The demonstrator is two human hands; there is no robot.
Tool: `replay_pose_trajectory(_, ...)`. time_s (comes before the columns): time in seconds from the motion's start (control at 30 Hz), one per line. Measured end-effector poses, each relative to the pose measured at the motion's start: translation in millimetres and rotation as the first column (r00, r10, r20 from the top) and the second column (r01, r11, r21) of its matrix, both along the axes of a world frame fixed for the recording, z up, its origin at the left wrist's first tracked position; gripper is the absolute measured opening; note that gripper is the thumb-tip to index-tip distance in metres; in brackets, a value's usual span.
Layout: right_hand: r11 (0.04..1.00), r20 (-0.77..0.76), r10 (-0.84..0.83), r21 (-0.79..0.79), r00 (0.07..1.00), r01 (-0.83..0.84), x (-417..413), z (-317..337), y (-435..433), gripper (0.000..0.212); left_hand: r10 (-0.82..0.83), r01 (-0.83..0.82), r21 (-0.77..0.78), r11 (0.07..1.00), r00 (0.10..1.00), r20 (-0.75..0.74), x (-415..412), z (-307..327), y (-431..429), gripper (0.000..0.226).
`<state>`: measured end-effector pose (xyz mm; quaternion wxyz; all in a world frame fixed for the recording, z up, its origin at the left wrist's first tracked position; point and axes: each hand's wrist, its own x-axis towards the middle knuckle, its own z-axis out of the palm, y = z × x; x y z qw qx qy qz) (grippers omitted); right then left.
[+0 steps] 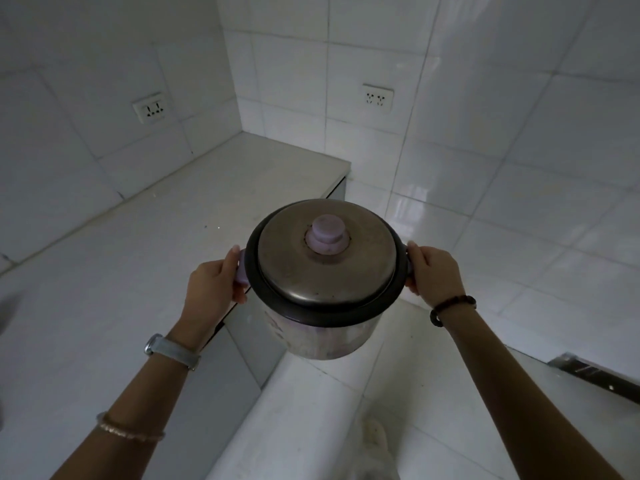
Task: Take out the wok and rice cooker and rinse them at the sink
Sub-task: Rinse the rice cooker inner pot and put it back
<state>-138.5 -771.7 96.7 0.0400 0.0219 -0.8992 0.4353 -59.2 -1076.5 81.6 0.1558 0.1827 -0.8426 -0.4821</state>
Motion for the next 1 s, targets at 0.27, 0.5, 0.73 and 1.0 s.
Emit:
replay_pose_trajectory(0.27, 0.987, -0.078, 0.153, 0.062, 0.985, -0.148, -124, 4, -1, 0.055, 0.216, -0.215, 0.036, 0.976, 0.976, -0.01, -67, -2, 23, 0.065)
replay_pose_trajectory(0.5, 0.946, -0.041, 0.323, 0.023, 0.945, -0.322, -195, 8, -23, 0.049, 0.35, -0.35, 0.039, 0.936, 0.937, 0.011, -95, 5, 26, 0.063)
replay_pose_trajectory(0.73, 0.891, -0.041, 0.453, -0.016, 0.89, -0.454, -243, 1, -81, 0.052, 0.501, -0.504, 0.032, 0.863, 0.863, 0.062, -109, 5, 0, 0.06)
replay_pose_trajectory(1.0, 0.834, -0.038, 0.552, 0.029, 0.833, -0.552, -288, -7, -176, 0.053, 0.596, -0.6, 0.036, 0.799, 0.799, 0.071, -129, -3, -71, 0.063)
